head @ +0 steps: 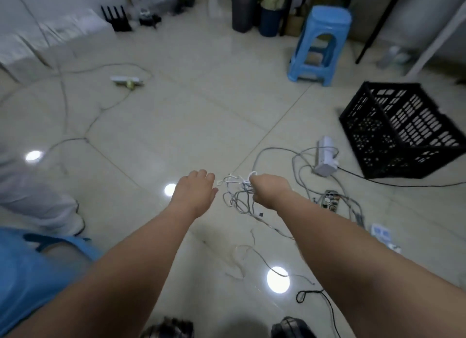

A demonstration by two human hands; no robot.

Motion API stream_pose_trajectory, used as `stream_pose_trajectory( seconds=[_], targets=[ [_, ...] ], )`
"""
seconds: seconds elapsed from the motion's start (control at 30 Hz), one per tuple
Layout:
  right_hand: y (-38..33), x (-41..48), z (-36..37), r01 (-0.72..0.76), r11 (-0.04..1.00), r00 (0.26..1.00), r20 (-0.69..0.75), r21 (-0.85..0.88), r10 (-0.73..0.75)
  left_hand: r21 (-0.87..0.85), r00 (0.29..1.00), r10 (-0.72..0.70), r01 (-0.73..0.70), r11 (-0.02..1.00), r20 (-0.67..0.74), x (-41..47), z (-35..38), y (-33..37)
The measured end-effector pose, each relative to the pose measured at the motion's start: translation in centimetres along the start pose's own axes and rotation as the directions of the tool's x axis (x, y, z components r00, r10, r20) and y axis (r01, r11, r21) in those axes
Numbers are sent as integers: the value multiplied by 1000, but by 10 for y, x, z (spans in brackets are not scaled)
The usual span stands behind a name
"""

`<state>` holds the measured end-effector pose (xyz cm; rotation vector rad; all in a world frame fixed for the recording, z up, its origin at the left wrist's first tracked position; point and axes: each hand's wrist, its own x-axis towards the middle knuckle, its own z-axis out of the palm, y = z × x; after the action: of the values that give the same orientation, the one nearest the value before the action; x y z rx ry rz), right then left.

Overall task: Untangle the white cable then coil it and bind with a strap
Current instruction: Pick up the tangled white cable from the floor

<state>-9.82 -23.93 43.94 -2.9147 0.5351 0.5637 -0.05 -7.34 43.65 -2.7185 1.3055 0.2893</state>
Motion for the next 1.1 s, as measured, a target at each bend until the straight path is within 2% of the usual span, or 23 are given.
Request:
stream_pose_trajectory(
  seconds=[0.23,0.37,0.67,0.8,0.93,1.03,1.1],
  targets=[
    [-26,-88,-176,-78,995,997,-5,60,79,31,999,26,-26,999,19,-63,-191,-17],
    [-47,-120,-244,-136,979,988,-55,150,146,19,1000,30,-30,999,3,-92,-262,-35],
    [-59,-116,-281,-215,943,939,-212,254,271,-1,997,54,-54,999,48,-85,-278,-67],
    [-48,-93,-293,-182,930,878,-373,320,300,-33,998,40,-38,999,49,-53,-278,-75],
    [-24,-55,-320,-119,902,822,-468,416,324,-58,999,14,-12,998,33,-1,-291,-79],
    [-7,-19,-347,-86,853,774,-504,515,383,-107,1000,-15,18,994,25,41,-302,-78],
    [8,8,-360,-75,843,781,-494,533,382,-122,999,-29,32,992,25,71,-307,-75]
  ],
)
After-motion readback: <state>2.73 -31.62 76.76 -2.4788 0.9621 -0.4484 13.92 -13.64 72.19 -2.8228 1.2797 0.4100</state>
